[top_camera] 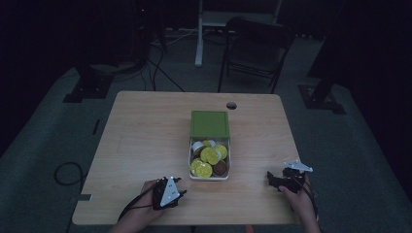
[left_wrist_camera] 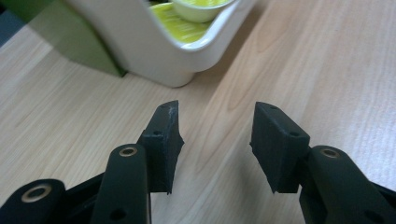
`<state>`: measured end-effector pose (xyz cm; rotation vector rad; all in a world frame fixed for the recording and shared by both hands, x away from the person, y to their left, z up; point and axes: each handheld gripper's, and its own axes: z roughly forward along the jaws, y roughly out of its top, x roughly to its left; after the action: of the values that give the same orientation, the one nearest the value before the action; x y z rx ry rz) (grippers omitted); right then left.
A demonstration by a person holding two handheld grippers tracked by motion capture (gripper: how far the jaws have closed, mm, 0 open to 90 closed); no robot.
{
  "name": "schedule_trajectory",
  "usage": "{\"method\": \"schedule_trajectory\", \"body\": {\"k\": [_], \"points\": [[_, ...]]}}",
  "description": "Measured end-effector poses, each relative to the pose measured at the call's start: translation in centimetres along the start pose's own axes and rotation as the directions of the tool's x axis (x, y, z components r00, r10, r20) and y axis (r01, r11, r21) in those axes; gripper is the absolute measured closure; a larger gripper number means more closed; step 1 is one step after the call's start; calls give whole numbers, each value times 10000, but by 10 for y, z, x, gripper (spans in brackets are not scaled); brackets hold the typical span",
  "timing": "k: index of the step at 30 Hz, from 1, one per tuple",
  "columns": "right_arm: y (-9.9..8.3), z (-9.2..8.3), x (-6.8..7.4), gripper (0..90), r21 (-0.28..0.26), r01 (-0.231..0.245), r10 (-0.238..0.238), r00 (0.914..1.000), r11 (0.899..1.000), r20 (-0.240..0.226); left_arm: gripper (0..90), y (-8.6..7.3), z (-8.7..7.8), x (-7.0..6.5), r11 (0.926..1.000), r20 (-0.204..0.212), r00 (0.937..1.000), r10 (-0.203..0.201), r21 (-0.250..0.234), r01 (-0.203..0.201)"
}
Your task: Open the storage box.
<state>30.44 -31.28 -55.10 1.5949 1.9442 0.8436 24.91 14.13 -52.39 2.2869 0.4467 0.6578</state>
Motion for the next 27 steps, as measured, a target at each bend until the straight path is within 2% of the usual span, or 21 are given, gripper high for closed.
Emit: {"method": "schedule_trajectory", "body": {"k": [9, 13, 15, 18, 19, 20, 21, 22, 23, 25, 27], "points": [[0, 0, 0, 112, 9, 8, -8, 10000, 10000, 4, 465, -12, -5, 9, 9973, 60, 9974, -723, -91, 724], [0, 0, 0, 112, 8, 5, -5, 10000, 10000, 0, 409, -17, -7, 13, 9930, 177, 9934, -1134, -298, 1139], [0, 0, 0, 112, 9, 1, -1, 10000, 10000, 1, 363, -20, -7, 15, 9886, 198, 9895, -1431, -441, 1438], [0, 0, 0, 112, 6, 4, -4, 10000, 10000, 2, 279, -24, -8, 19, 9757, 112, 9779, -2086, -667, 2089], [0, 0, 0, 112, 7, -1, 1, 10000, 10000, 1, 253, -24, -8, 19, 9757, 112, 9779, -2086, -667, 2089], [0, 0, 0, 112, 9, 4, -4, 10000, 10000, 3, 232, -27, -8, 21, 9736, 43, 9751, -2218, -540, 2217], [0, 0, 0, 112, 9, -1, 1, 10000, 10000, 4, 198, -28, -8, 22, 9763, -70, 9768, -2139, -344, 2135], [0, 0, 0, 112, 11, 5, -5, 10000, 10000, 4, 183, -30, -8, 23, 9816, -243, 9815, -1901, -220, 1896], [0, 0, 0, 112, 8, 0, 0, 10000, 10000, 1, 178, -32, -8, 23, 9824, -316, 9821, -1859, -224, 1852], [0, 0, 0, 112, 9, 3, -3, 10000, 10000, 1, 156, -35, -9, 25, 9756, -300, 9753, -2188, -267, 2181], [0, 0, 0, 112, 10, 5, -5, 10000, 10000, 4, 156, -35, -9, 25, 9756, -300, 9753, -2188, -267, 2181]]}}
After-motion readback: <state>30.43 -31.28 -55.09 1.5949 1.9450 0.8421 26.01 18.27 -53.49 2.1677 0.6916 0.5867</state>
